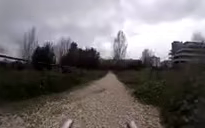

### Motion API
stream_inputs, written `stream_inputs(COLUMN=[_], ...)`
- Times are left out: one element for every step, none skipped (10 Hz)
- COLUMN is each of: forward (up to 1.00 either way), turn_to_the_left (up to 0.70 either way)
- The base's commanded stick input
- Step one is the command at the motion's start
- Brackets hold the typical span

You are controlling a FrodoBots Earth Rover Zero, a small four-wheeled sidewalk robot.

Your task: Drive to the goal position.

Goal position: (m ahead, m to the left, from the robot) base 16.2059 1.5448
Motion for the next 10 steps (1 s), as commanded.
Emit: stream_inputs(forward=[0.7, 0.7, 0.7, 0.7, 0.7, 0.7, 0.7, 0.7, 0.7, 0.7], turn_to_the_left=[0.0, 0.0, 0.0, 0.0, 0.0, 0.0, 0.0, 0.0, 0.0, 0.0])
